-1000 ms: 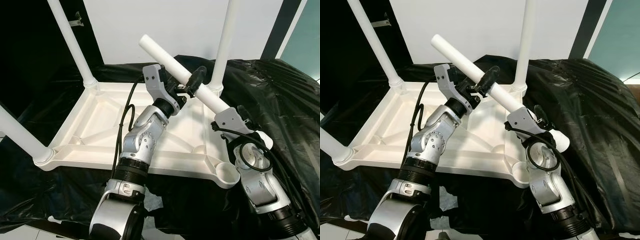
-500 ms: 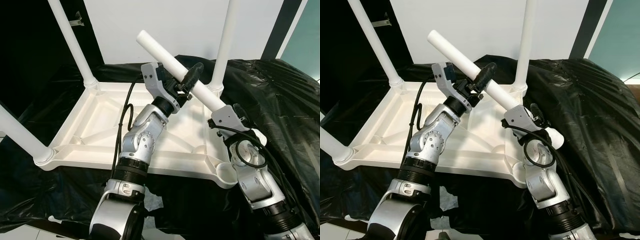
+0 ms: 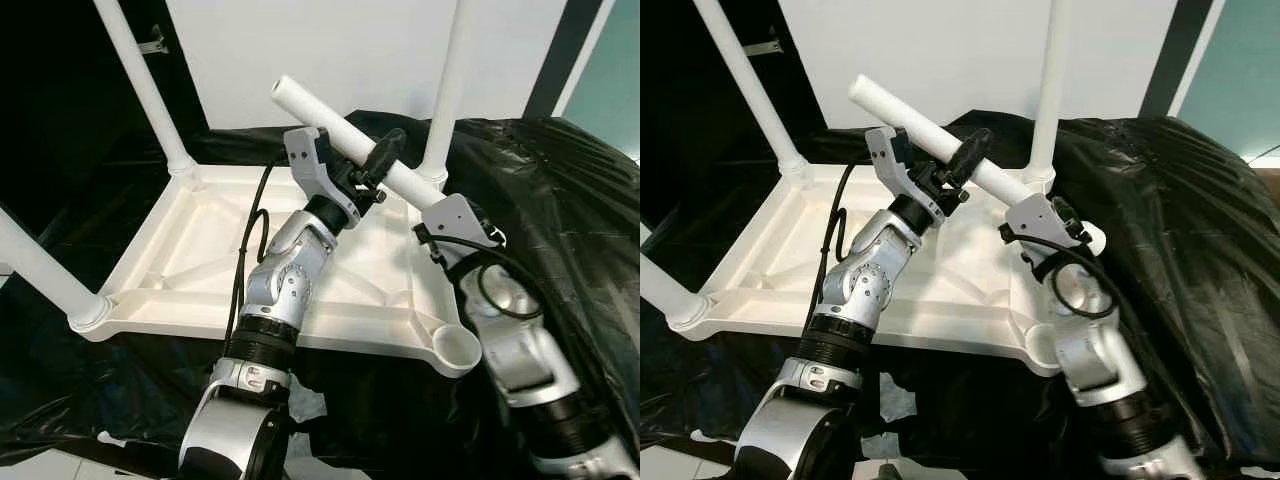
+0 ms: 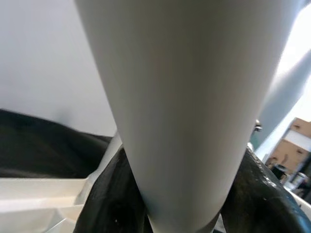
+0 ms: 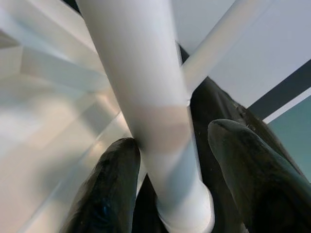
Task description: Building children table
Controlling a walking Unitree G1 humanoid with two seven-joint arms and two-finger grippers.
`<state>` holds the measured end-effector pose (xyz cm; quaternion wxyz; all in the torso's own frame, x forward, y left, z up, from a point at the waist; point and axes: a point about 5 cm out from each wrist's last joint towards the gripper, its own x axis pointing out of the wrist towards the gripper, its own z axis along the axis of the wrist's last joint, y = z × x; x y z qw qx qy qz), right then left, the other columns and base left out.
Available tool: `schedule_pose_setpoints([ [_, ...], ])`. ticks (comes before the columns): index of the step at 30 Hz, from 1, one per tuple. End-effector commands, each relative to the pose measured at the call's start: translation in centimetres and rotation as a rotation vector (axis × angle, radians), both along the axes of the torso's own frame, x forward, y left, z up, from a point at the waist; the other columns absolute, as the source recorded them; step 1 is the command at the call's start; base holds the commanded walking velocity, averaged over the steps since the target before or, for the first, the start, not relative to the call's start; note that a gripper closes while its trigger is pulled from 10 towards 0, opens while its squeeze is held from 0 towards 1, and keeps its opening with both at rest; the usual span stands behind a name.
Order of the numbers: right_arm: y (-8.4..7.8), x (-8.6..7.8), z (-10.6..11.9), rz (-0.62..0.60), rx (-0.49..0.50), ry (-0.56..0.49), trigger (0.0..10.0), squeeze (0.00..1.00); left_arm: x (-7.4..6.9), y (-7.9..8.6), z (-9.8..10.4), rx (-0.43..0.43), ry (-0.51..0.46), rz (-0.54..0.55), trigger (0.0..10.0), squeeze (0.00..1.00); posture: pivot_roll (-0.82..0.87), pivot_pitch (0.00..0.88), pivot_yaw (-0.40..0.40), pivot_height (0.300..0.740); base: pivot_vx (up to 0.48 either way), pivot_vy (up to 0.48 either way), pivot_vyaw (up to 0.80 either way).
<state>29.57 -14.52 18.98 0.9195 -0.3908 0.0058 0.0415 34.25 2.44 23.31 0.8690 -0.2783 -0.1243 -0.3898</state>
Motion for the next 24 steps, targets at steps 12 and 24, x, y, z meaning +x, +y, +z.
schedule_pose_setpoints([
  [12, -0.6, -0.9, -1.6, 0.027, 0.016, 0.148, 0.0, 0.0, 0.1, -0.6, 0.4, -0.017, 0.001, 0.001, 0.0, 0.0, -0.14, 0.0, 0.064, 0.74, 0.0, 0.0, 0.0],
  [24, -0.7, -0.7, -1.3, 0.004, 0.026, 0.147, 0.0, 0.0, 0.0, -0.5, 0.3, -0.021, 0.004, 0.001, 0.0, 0.0, -0.13, 0.0, 0.066, 0.74, 0.0, 0.0, 0.0],
])
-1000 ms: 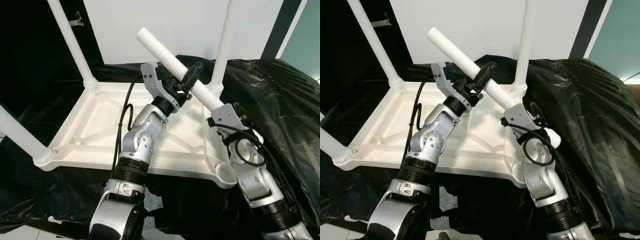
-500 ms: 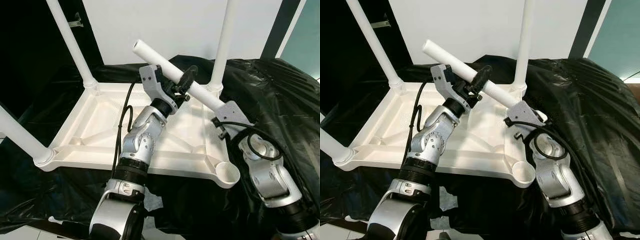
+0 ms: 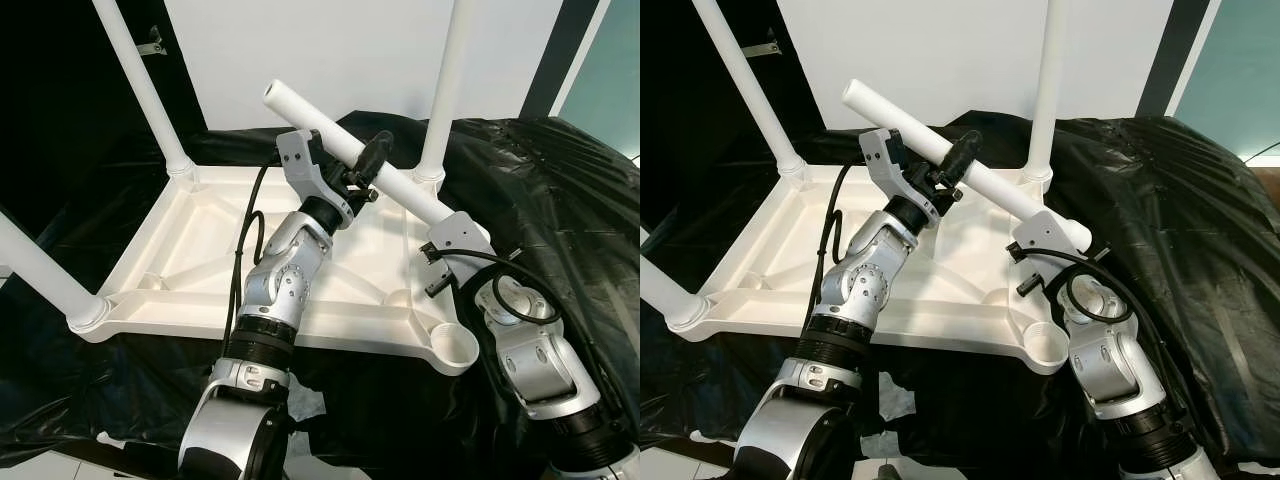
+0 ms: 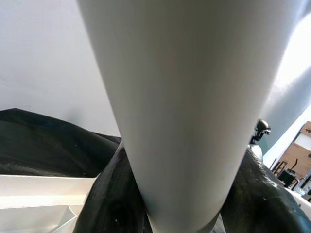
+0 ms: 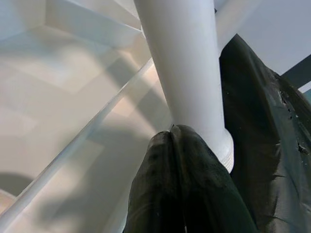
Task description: Building children table
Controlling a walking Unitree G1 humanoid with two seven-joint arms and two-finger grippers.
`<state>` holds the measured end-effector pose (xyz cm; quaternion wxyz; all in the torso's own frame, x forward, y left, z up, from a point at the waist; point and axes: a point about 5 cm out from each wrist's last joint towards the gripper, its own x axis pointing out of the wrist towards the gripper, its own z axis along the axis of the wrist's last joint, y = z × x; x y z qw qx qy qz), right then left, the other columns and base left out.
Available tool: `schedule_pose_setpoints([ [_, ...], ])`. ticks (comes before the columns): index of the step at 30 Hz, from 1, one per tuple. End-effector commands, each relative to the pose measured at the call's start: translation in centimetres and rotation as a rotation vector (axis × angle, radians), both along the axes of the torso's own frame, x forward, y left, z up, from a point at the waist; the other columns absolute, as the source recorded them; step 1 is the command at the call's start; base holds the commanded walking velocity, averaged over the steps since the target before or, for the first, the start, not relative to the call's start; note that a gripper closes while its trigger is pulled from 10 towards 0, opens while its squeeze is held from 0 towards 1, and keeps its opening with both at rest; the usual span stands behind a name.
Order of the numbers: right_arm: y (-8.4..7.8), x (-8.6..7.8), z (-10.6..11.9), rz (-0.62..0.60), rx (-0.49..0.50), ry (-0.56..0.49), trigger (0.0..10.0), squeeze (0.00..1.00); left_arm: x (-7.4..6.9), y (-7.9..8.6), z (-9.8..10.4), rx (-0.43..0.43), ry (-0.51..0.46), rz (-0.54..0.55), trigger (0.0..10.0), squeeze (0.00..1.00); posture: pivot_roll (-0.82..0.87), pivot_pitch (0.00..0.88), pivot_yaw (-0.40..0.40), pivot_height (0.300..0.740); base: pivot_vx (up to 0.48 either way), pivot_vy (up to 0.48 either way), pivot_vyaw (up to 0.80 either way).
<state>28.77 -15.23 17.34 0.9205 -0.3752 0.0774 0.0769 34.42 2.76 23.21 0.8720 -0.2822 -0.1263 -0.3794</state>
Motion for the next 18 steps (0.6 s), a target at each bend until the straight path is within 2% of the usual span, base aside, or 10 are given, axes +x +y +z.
schedule_pose_setpoints([
  [1, -0.1, 0.2, 0.7, -0.016, -0.015, -0.044, 3.8, 0.0, -0.2, -0.9, 0.4, -0.01, -0.002, -0.02, 0.0, 0.0, -0.13, 0.0, 0.067, 0.74, 0.0, 0.0, 0.0],
  [2, -0.1, 0.2, 0.7, -0.016, -0.015, -0.044, 3.8, 0.0, -0.2, -0.9, 0.4, -0.01, -0.002, -0.02, 0.0, 0.0, -0.13, 0.0, 0.067, 0.74, 0.0, 0.0, 0.0],
  [3, -0.2, 0.4, 1.2, -0.03, -0.019, -0.08, 10.0, 0.27, -0.2, -0.9, 0.4, -0.008, -0.002, -0.02, 0.0, 0.0, -0.14, 0.0, 0.067, 0.74, 0.0, 0.0, 0.0],
  [4, -0.4, 0.6, 1.7, -0.042, -0.017, -0.111, 10.0, 1.0, -0.2, -0.9, 0.4, -0.007, -0.003, -0.021, 0.0, 0.0, -0.14, 0.0, 0.068, 0.74, 0.0, 0.0, 0.0],
  [10, -0.3, 0.6, 2.6, -0.037, -0.015, -0.156, 10.0, 1.0, -0.3, -1.1, 0.3, -0.002, -0.005, -0.029, 0.0, 0.0, -0.14, 0.0, 0.068, 0.74, 0.0, 0.0, 0.0],
  [18, -0.4, 1.0, 2.1, -0.019, -0.037, -0.135, 10.0, 1.0, -0.3, -1.2, 0.3, -0.001, -0.005, -0.034, 0.0, 0.0, -0.14, 0.0, 0.068, 0.74, 0.0, 0.0, 0.0],
])
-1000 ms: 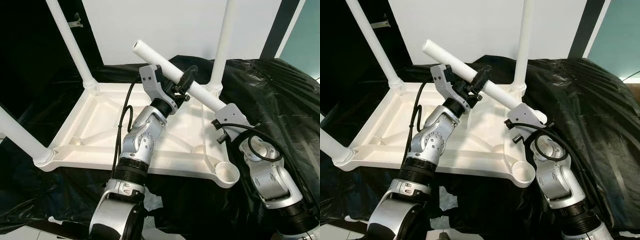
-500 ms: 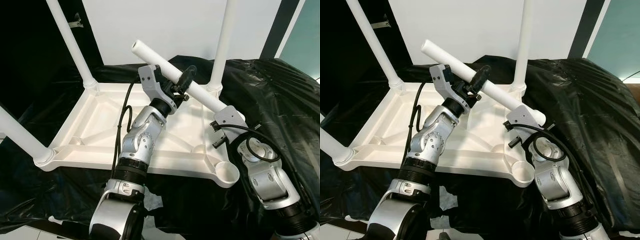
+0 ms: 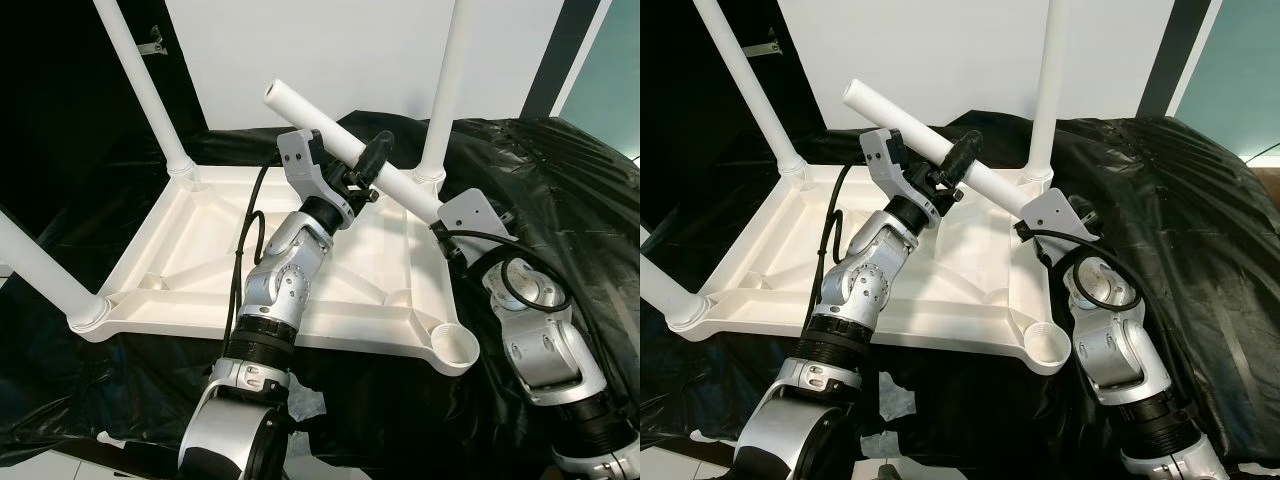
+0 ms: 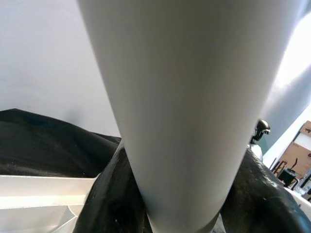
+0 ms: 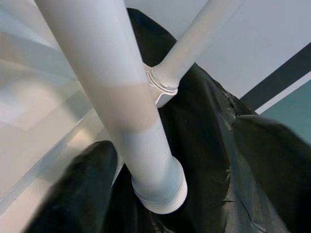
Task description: Building children table
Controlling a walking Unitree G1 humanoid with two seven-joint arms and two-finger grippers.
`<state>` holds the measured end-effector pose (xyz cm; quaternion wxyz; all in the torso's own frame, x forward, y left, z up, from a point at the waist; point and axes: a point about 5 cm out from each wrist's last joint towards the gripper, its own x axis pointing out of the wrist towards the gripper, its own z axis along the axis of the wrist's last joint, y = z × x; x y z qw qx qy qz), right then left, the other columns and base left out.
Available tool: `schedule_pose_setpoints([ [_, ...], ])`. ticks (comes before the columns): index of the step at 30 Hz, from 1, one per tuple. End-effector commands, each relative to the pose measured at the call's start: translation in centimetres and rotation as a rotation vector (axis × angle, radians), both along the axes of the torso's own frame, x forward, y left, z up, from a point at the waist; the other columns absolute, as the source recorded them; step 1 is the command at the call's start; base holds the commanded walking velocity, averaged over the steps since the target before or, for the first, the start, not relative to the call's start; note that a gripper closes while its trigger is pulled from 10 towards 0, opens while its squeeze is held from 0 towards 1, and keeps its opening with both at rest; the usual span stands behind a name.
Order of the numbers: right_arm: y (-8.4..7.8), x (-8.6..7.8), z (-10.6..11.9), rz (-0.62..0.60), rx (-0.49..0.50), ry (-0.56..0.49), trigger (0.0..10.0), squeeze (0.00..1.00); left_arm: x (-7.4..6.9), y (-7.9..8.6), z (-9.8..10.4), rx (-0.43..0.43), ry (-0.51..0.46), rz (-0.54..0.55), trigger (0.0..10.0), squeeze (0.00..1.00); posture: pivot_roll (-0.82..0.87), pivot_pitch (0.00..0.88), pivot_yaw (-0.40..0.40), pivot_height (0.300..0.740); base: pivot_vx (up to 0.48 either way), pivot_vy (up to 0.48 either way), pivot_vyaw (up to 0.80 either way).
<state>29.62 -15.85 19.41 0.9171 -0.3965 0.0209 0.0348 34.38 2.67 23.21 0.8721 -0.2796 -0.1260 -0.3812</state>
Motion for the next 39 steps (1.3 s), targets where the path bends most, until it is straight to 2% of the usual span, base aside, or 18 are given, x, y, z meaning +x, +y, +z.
schedule_pose_setpoints([
  [1, 0.0, 0.4, -0.4, 0.013, 0.006, 0.016, 10.0, 1.0, -0.3, -1.1, 0.3, -0.006, -0.003, -0.033, 0.0, 0.0, -0.14, 0.0, 0.068, 0.74, 0.0, 0.0, 0.0],
  [3, -0.2, 0.8, -0.9, 0.024, -0.007, 0.031, 10.0, 1.0, -0.3, -1.1, 0.3, -0.006, -0.003, -0.035, 0.0, 0.0, -0.14, 0.0, 0.071, 0.74, 0.0, 0.0, 0.0],
  [4, -0.3, 1.2, -1.5, 0.045, -0.009, 0.05, 10.0, 0.05, -0.3, -1.2, 0.3, -0.006, -0.003, -0.038, 0.0, 0.0, -0.14, 0.0, 0.072, 0.74, 0.0, 0.0, 0.0],
  [5, -0.4, 1.7, -2.0, 0.063, 0.001, 0.071, 10.0, 0.0, -0.4, -1.2, 0.3, -0.006, -0.005, -0.041, 0.0, 0.0, -0.14, 0.0, 0.072, 0.74, 0.0, 0.0, 0.0],
  [8, -0.3, 2.6, -2.6, 0.1, 0.025, 0.096, 10.0, 0.0, -0.4, -1.2, 0.5, -0.006, -0.01, -0.043, 0.0, 0.0, -0.13, 0.0, 0.07, 0.74, 0.0, 0.0, 0.0],
  [12, -0.3, 3.0, -2.6, 0.11, 0.025, 0.092, 10.0, 0.0, -0.4, -1.2, 0.6, -0.006, -0.013, -0.043, 0.0, 0.0, -0.13, 0.0, 0.07, 0.74, 0.0, 0.0, 0.0],
  [14, -0.2, 3.9, -2.6, 0.126, 0.006, 0.073, 10.0, 0.0, -0.5, -1.0, 0.5, -0.006, -0.016, -0.039, 0.0, 0.0, -0.11, 0.0, 0.066, 0.74, 0.0, 0.0, 0.0],
  [17, -0.2, 4.1, -2.7, 0.131, -0.004, 0.065, 10.0, 0.0, -0.5, -1.0, 0.5, -0.006, -0.016, -0.038, 0.0, 0.0, -0.11, 0.0, 0.066, 0.74, 0.0, 0.0, 0.0],
  [18, -0.2, 4.2, -2.7, 0.133, -0.008, 0.06, 0.7, 0.0, -0.5, -0.9, 0.4, -0.005, -0.016, -0.037, 0.0, 0.0, -0.1, 0.0, 0.064, 0.74, 0.0, 0.0, 0.0],
  [19, -0.1, 4.3, -2.9, 0.139, -0.011, 0.056, 0.0, 0.0, -0.6, -0.9, 0.4, -0.004, -0.016, -0.036, 0.0, 0.0, -0.1, 0.0, 0.064, 0.74, 0.0, 0.0, 0.0],
  [27, -0.2, 4.2, -3.6, 0.139, 0.004, 0.044, 0.0, 0.0, -0.8, -0.9, 0.8, -0.02, -0.04, -0.054, 0.0, 0.0, -0.11, 0.0, 0.066, 0.74, 0.0, 0.0, 0.0],
  [28, -0.3, 4.1, -3.7, 0.132, 0.009, 0.034, 0.0, 0.0, -0.9, -1.0, 1.0, -0.034, -0.045, -0.063, 7.8, 0.88, -0.11, 0.0, 0.068, 0.74, 0.0, 0.0, 0.0],
  [29, -0.3, 4.1, -3.7, 0.132, 0.009, 0.034, 0.0, 0.0, -0.9, -1.0, 1.0, -0.034, -0.045, -0.063, 7.8, 0.88, -0.11, 0.0, 0.068, 0.74, 0.0, 0.0, 0.0],
  [30, -0.3, 4.0, -3.7, 0.125, 0.014, 0.025, 0.0, 0.0, -1.0, -1.0, 1.1, -0.051, -0.045, -0.079, 10.0, 1.0, -0.12, 0.0, 0.07, 0.74, 0.0, 0.0, 0.0],
  [36, 0.4, 3.3, -3.4, 0.104, -0.002, -0.066, 0.0, 0.0, -1.3, -1.3, 1.8, -0.09, -0.058, -0.092, 10.0, 1.0, -0.13, 0.0, 0.077, 0.74, 0.0, 0.0, 0.0],
  [37, 0.6, 3.1, -3.3, 0.094, -0.006, -0.09, 0.0, 0.0, -1.2, -1.3, 1.9, -0.099, -0.054, -0.086, 10.0, 0.49, -0.13, 0.0, 0.077, 0.74, 0.0, 0.0, 0.0],
  [38, 0.6, 3.1, -3.3, 0.094, -0.006, -0.09, 0.0, 0.0, -1.2, -1.3, 1.9, -0.099, -0.054, -0.086, 10.0, 0.49, -0.13, 0.0, 0.077, 0.74, 0.0, 0.0, 0.0],
  [39, 1.0, 2.7, -3.2, 0.063, 0.001, -0.13, 0.0, 0.0, -1.1, -1.2, 2.0, -0.104, -0.051, -0.079, 10.0, 0.0, -0.13, 0.0, 0.077, 0.74, 0.0, 0.0, 0.0],
])
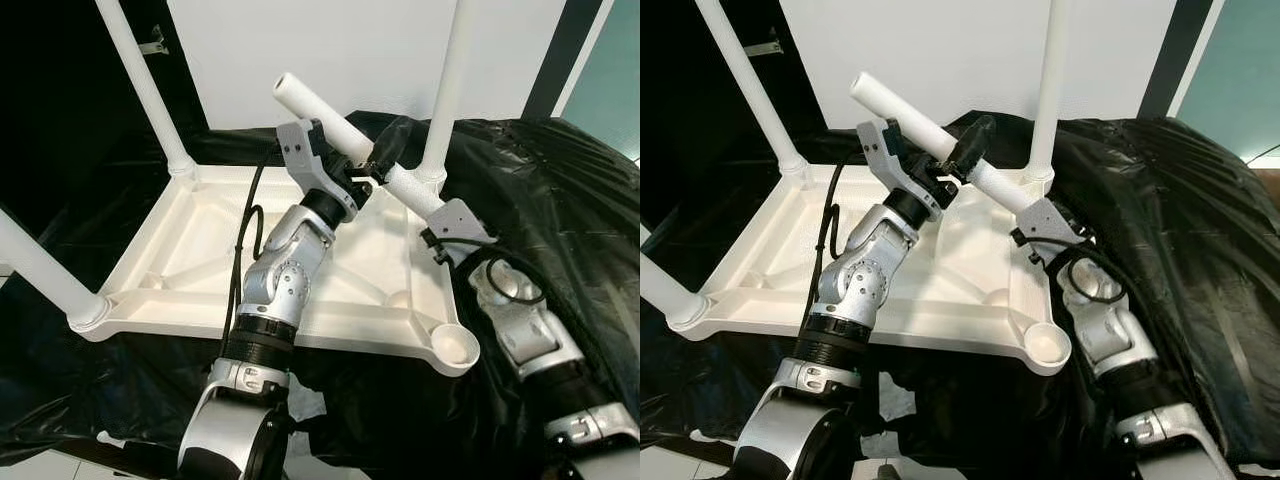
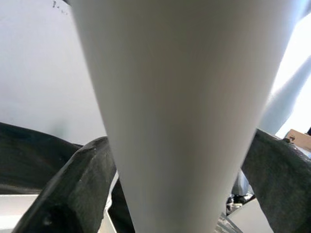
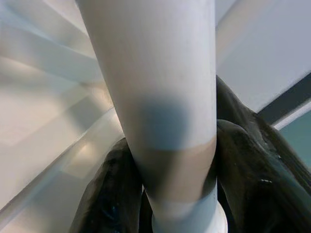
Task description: Building children table
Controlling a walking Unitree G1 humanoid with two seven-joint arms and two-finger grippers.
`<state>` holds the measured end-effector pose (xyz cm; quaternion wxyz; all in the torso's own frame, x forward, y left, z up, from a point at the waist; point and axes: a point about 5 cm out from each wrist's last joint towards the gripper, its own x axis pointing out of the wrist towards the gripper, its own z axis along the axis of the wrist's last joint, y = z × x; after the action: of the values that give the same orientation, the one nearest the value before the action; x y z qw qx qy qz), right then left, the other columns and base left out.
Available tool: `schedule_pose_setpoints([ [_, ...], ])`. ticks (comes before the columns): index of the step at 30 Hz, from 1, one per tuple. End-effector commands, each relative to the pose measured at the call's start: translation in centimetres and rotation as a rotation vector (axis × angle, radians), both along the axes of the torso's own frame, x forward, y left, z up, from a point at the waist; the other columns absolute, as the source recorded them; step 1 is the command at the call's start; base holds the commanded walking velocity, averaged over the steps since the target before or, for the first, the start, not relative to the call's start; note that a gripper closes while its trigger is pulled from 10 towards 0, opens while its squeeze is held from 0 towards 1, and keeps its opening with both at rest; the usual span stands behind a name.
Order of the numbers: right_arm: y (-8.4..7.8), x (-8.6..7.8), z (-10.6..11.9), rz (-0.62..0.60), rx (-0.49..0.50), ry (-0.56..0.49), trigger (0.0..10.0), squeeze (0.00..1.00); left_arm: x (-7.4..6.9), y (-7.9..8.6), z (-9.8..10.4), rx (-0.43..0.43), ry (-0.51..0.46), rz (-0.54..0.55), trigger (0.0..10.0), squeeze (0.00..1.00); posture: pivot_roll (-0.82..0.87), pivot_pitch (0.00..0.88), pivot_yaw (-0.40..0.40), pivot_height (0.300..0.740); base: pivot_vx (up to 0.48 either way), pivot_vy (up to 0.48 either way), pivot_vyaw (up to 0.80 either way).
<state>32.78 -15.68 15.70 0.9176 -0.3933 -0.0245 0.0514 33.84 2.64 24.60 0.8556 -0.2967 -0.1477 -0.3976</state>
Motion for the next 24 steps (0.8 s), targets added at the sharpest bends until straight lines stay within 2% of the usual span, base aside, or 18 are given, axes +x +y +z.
schedule_pose_setpoints([
  [1, 0.9, -0.5, 0.5, -0.004, -0.007, -0.06, 0.0, 0.0, -0.6, -1.2, 0.6, -0.052, -0.013, -0.047, 10.0, 0.0, -0.13, 0.0, 0.077, 0.74, 0.0, 0.0, 0.0],
  [2, 1.2, -1.0, 0.4, -0.052, 0.022, -0.099, 0.0, 0.0, -0.5, -1.1, 0.6, -0.053, -0.009, -0.041, 10.0, 0.0, -0.13, 0.0, 0.079, 0.74, 0.0, 0.0, 0.0],
  [3, 1.4, -1.8, 0.3, -0.145, 0.094, -0.155, 0.0, 0.0, -0.4, -1.0, 0.6, -0.053, -0.004, -0.033, 10.0, 0.0, -0.13, 0.0, 0.079, 0.74, 0.0, 0.0, 0.0],
  [7, 1.3, -2.7, 0.0, -0.233, 0.141, -0.206, 0.0, 0.0, -0.4, -0.9, 0.6, -0.049, 0.001, -0.022, 10.0, 0.0, -0.13, 0.0, 0.081, 0.74, 0.0, 0.0, 0.0],
  [10, 1.2, -3.0, 0.0, -0.253, 0.154, -0.227, 0.0, 0.0, -0.3, -0.9, 0.6, -0.048, 0.004, -0.018, 10.0, 0.0, -0.13, 0.0, 0.083, 0.74, 0.0, 0.0, 0.0],
  [12, 1.0, -3.2, -0.1, -0.281, 0.181, -0.244, 0.0, 0.0, -0.3, -0.9, 0.5, -0.047, 0.007, -0.016, 10.0, 0.0, -0.13, 0.0, 0.083, 0.74, 0.0, 0.0, 0.0],
  [13, 0.3, -3.5, -0.3, -0.333, 0.234, -0.25, 0.0, 0.0, -0.3, -0.9, 0.5, -0.048, 0.007, -0.014, 10.0, 0.0, -0.13, 0.0, 0.085, 0.74, 0.0, 0.0, 0.0],
  [15, 0.1, -3.6, -0.4, -0.346, 0.252, -0.248, 0.0, 0.0, -0.3, -0.9, 0.6, -0.048, 0.004, -0.015, 9.9, 0.0, -0.13, 0.0, 0.084, 0.74, 0.0, 0.0, 0.0],
  [16, 0.2, -3.7, -0.4, -0.353, 0.261, -0.253, 0.0, 0.0, -0.3, -0.9, 0.6, -0.047, -0.001, -0.014, 3.7, 0.0, -0.12, 0.0, 0.083, 0.74, 0.0, 0.0, 0.0],
  [17, 0.2, -3.7, -0.4, -0.353, 0.261, -0.253, 0.0, 0.0, -0.3, -0.9, 0.6, -0.047, -0.001, -0.014, 3.7, 0.0, -0.12, 0.0, 0.083, 0.74, 0.0, 0.0, 0.0],
  [18, 0.2, -3.8, -0.3, -0.356, 0.264, -0.259, 0.0, 0.0, -0.3, -0.9, 0.7, -0.047, -0.005, -0.014, 0.0, 0.0, -0.12, 0.0, 0.083, 0.74, 0.0, 0.0, 0.0],
  [21, 1.0, -3.9, -0.2, -0.325, 0.29, -0.254, 0.0, 0.0, -0.4, -0.6, 0.6, -0.058, -0.013, -0.016, 0.0, 0.0, -0.12, 0.0, 0.083, 0.74, 0.0, 0.0, 0.0],
  [22, 1.4, -3.8, -0.1, -0.307, 0.287, -0.256, 4.7, 0.0, -0.5, -0.6, 0.6, -0.059, -0.015, -0.018, 0.0, 0.0, -0.12, 0.0, 0.084, 0.74, 0.0, 0.0, 0.0],
  [23, 1.7, -3.8, 0.0, -0.292, 0.285, -0.26, 10.0, 0.0, -0.5, -0.6, 0.6, -0.06, -0.017, -0.02, 0.0, 0.0, -0.12, 0.0, 0.084, 0.74, 0.0, 0.0, 0.0],
  [24, 1.9, -3.8, 0.2, -0.28, 0.277, -0.266, 10.0, 0.0, -0.6, -0.6, 0.6, -0.06, -0.02, -0.023, 0.0, 0.0, -0.12, 0.0, 0.084, 0.74, 0.0, 0.0, 0.0],
])
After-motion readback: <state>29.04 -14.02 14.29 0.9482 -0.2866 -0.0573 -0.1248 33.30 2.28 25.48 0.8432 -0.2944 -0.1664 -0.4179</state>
